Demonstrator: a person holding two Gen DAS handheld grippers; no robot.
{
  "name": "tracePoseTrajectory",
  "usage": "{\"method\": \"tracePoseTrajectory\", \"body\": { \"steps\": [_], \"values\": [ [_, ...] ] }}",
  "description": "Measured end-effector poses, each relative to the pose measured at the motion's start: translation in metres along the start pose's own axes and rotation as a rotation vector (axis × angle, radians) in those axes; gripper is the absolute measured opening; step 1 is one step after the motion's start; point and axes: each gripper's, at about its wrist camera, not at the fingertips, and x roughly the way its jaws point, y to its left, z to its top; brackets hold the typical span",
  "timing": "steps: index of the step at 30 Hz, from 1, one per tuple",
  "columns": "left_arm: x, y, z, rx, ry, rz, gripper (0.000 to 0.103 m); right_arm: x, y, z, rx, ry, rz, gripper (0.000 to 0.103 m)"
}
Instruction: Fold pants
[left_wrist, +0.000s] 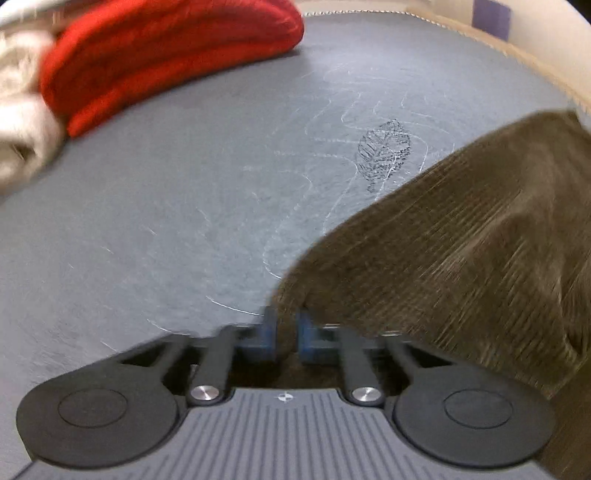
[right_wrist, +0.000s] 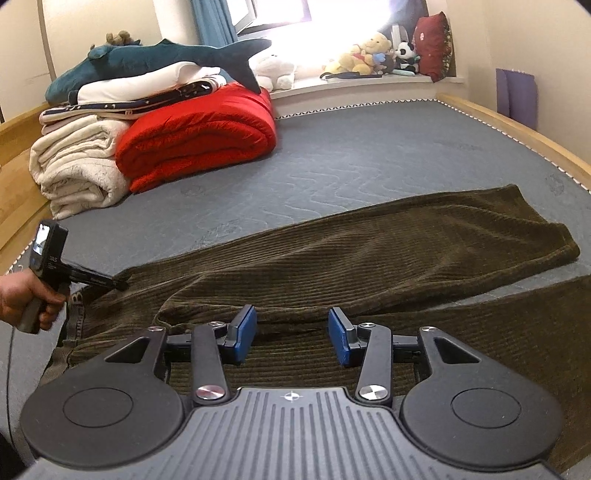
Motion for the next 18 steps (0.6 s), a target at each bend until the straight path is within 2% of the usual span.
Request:
{"method": "tracePoseTrajectory", "body": {
  "steps": [3, 6, 8, 11, 13, 15, 18],
  "values": [
    [-0.038, -0.008, -0.007, -0.001, -0.062, 0.004, 0.01, 0.001, 0.002, 0.0, -0.014, -0.003, -0.018, 0.045],
    [-0.094, -0.026, -0.023, -0.002, -0.14, -0.019, 0.009, 0.001, 0.003, 0.0, -0.004, -0.007, -0.043, 0.045],
    [-0.138, -0.044, -0.042, -0.004, -0.185, -0.053, 0.009, -0.003, 0.003, -0.001, 0.005, -0.015, -0.059, 0.045],
    [-0.2, -0.079, -0.088, 0.002, -0.225, -0.109, 0.009, -0.012, 0.003, -0.005, 0.012, -0.039, -0.087, 0.045],
    [-0.225, -0.103, -0.129, 0.003, -0.209, -0.139, 0.009, -0.022, 0.003, -0.01, 0.019, -0.055, -0.108, 0.045],
    [-0.23, -0.124, -0.17, 0.002, -0.181, -0.158, 0.009, -0.031, 0.0, -0.015, 0.028, -0.07, -0.125, 0.045],
    [-0.215, -0.147, -0.207, 0.004, -0.063, -0.159, 0.009, -0.045, -0.006, -0.023, 0.055, -0.084, -0.148, 0.045]
  ]
}}
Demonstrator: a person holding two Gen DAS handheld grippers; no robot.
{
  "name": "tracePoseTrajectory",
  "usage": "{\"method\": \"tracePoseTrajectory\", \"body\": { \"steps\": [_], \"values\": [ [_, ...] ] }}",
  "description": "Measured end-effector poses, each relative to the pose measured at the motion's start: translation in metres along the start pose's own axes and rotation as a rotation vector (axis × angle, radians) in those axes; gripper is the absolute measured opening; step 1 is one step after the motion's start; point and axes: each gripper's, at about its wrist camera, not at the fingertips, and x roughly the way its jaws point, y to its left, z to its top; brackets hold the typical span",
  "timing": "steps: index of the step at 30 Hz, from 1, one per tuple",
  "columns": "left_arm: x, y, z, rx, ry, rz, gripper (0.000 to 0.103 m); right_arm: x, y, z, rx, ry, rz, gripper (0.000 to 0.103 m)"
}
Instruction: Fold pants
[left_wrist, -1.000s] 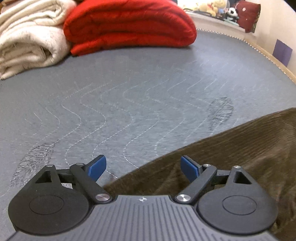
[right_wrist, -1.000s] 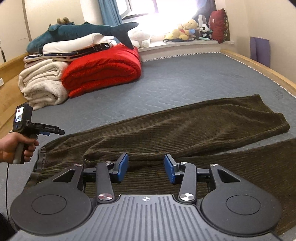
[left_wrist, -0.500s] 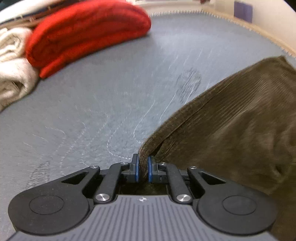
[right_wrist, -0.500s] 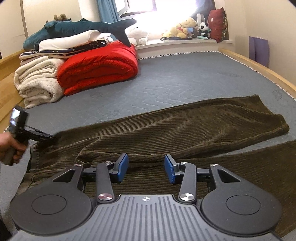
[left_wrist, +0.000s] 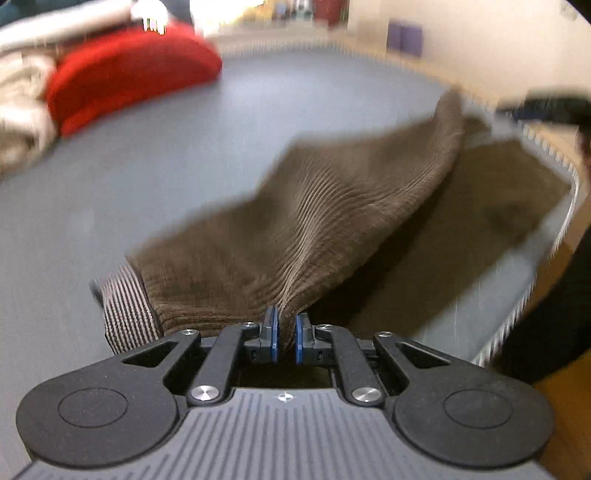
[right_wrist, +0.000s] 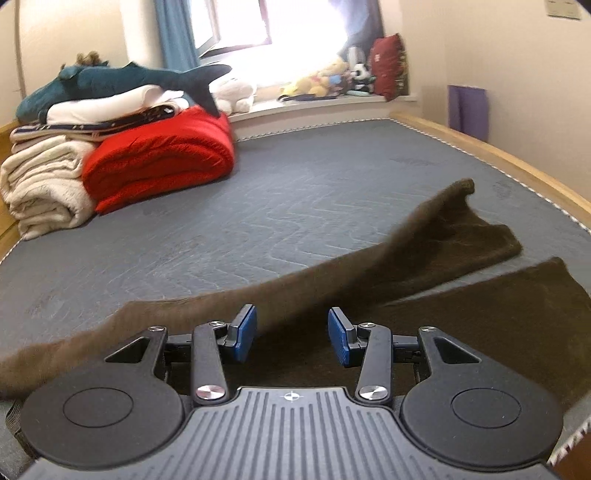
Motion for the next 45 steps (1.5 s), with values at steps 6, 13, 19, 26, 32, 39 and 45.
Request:
{"method": "tracePoseTrajectory", "body": {
  "steps": [6, 13, 19, 26, 32, 39, 45],
  "values": [
    [-0.001, 0.017, 0.0, -0.112, -0.002, -0.035, 0.025, -0.02, -0.018, -0.005, 0.031, -0.051, -0.058, 0.045],
    [-0.016, 0.044, -0.001, -0.4, 0.002, -0.155, 0.037, -0.03, -0.06, 0.015, 0.158, -0.09, -0.084, 0.045],
    [-0.009, 0.042, 0.002, -0.415, 0.048, -0.197, 0.041, -0.019, -0.084, 0.031, 0.106, -0.121, -0.135, 0.045],
    [0.024, 0.059, -0.009, -0.544, 0.175, -0.26, 0.05, 0.013, -0.114, 0.024, 0.256, -0.052, -0.176, 0.045],
    [0.043, 0.075, -0.01, -0.659, 0.208, -0.263, 0.069, 0.034, -0.127, 0.024, 0.311, -0.022, -0.186, 0.045],
    [0.049, 0.104, -0.007, -0.786, 0.159, -0.126, 0.068, 0.07, -0.151, 0.023, 0.402, 0.027, -0.214, 0.045],
    [0.042, 0.119, 0.002, -0.823, 0.059, -0.044, 0.036, 0.106, -0.175, 0.025, 0.503, 0.043, -0.208, 0.045]
  ]
}}
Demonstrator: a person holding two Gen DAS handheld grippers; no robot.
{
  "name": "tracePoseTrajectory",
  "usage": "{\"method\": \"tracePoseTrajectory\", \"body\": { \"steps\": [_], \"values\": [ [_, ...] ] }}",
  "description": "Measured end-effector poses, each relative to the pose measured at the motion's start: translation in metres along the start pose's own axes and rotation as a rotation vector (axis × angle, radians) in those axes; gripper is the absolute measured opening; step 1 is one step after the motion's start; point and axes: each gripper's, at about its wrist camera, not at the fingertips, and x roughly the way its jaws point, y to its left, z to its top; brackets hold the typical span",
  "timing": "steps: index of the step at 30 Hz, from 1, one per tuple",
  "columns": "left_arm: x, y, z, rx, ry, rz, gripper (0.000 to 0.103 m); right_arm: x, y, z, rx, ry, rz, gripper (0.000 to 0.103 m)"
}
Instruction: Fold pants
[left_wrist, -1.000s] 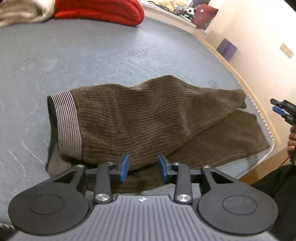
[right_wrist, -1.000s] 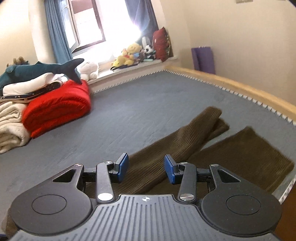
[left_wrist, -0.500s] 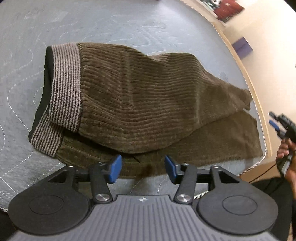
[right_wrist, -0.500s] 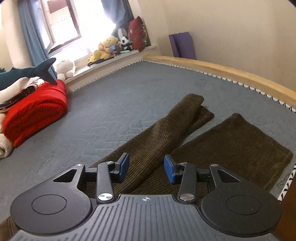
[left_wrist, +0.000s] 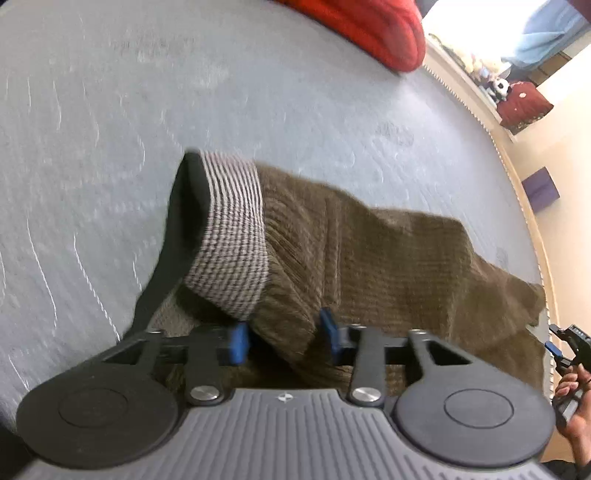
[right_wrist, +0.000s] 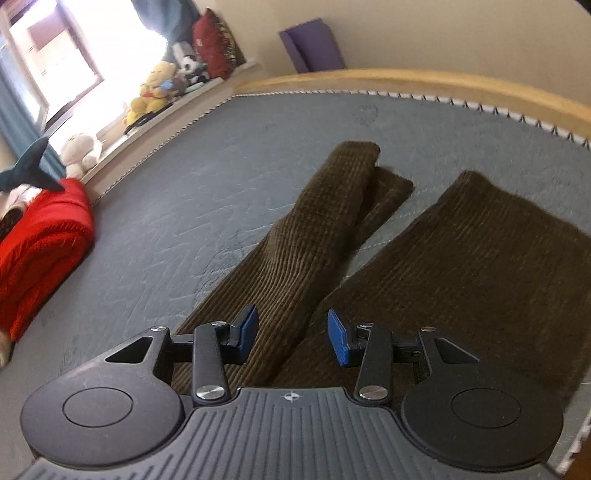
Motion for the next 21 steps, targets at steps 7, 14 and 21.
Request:
{"method": "tracePoseTrajectory", "body": {
  "steps": [7, 14, 21],
  "values": [
    [0.0, -0.016, -0.001, 0.116, -0.059, 0.048, 0.025, 0.051, -0.021, 0.017, 0.147, 0.001, -0.025, 0.045],
    [0.007, -0.02, -0.004, 0.13, -0.069, 0.055, 0.023, 0.093, -0.045, 0.029, 0.291, -0.006, -0.038, 0.045],
    [0.003, -0.026, 0.0, 0.16, -0.107, 0.055, 0.017, 0.103, -0.036, 0.035, 0.295, -0.009, 0.013, 0.01]
  ]
}}
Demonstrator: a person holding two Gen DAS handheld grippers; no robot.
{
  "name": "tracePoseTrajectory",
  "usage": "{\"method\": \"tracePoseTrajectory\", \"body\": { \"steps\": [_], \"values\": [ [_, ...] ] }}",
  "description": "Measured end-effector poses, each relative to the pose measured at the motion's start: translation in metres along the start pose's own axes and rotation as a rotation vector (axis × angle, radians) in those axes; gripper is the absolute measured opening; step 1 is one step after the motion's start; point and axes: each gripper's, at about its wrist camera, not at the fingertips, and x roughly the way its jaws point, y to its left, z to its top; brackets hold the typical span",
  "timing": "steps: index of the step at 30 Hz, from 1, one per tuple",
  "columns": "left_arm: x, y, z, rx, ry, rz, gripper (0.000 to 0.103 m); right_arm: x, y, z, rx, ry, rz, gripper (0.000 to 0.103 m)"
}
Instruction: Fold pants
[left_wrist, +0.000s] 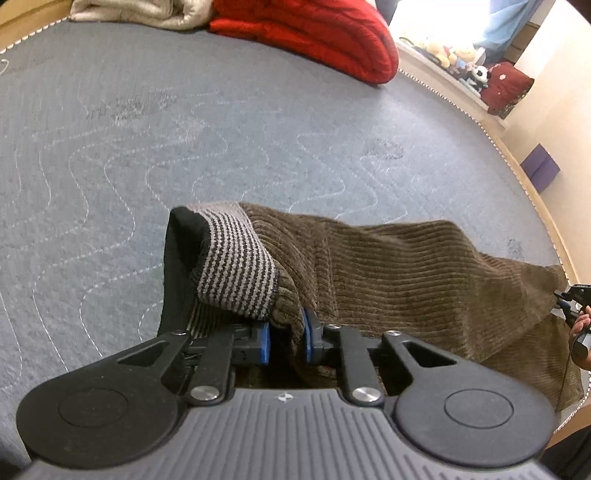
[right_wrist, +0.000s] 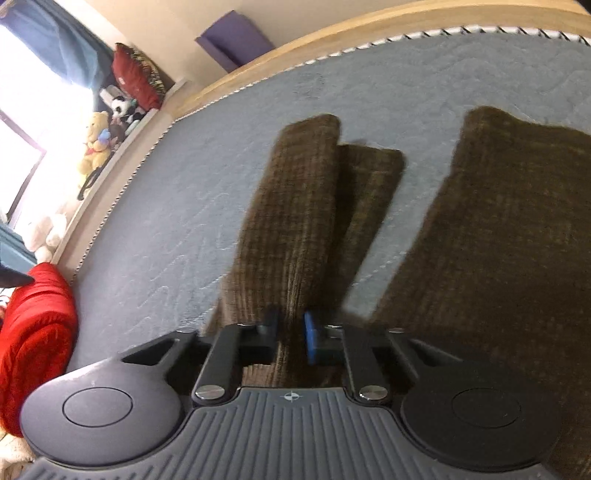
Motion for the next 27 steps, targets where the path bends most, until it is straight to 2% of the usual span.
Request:
{"method": "tracePoseTrajectory", "body": {
  "steps": [2, 5, 10, 12, 15, 18, 20, 21, 23, 25, 27],
  "values": [
    [-0.009, 0.002, 0.001, -0.001, -0.03, -0.005, 0.015, -0.008, 0.005, 0.001, -0.014, -0.024, 0.012, 0.004],
    [-0.02, 0.006, 0.002, -0.013, -0.072, -0.008, 0.014, -0.035, 0.01, 0.008, -0.007, -0.068, 0.025, 0.003],
    [-0.045, 0.012, -0.002, -0.04, -0.117, -0.01, 0.012, -0.109, 0.014, 0.012, -0.038, -0.144, 0.064, 0.003],
    [-0.055, 0.016, -0.008, -0.037, -0.117, 0.001, 0.012, -0.141, 0.014, 0.01, -0.078, -0.17, 0.036, 0.002],
    [-0.063, 0.024, -0.017, -0.027, -0.092, 0.039, 0.012, -0.194, 0.005, -0.008, -0.137, -0.205, -0.06, 0.002],
    [-0.056, 0.032, -0.028, 0.015, 0.014, 0.093, 0.014, -0.221, -0.023, -0.032, -0.142, -0.167, -0.181, 0.002],
    [-0.046, 0.033, -0.035, 0.039, 0.094, 0.141, 0.031, -0.216, -0.053, -0.044, -0.093, -0.062, -0.25, 0.003],
    [-0.045, 0.033, -0.037, 0.032, 0.1, 0.154, 0.035, -0.208, -0.07, -0.047, -0.051, -0.001, -0.262, 0.003],
    [-0.053, 0.026, -0.036, 0.051, 0.055, 0.191, 0.038, -0.193, -0.102, -0.047, 0.065, 0.072, -0.237, 0.008],
    [-0.064, 0.016, -0.034, 0.083, -0.017, 0.235, 0.042, -0.188, -0.117, -0.042, 0.108, 0.048, -0.233, 0.008],
    [-0.071, 0.004, -0.035, 0.133, -0.086, 0.316, 0.047, -0.187, -0.128, -0.034, 0.175, 0.007, -0.202, 0.011]
  ]
}}
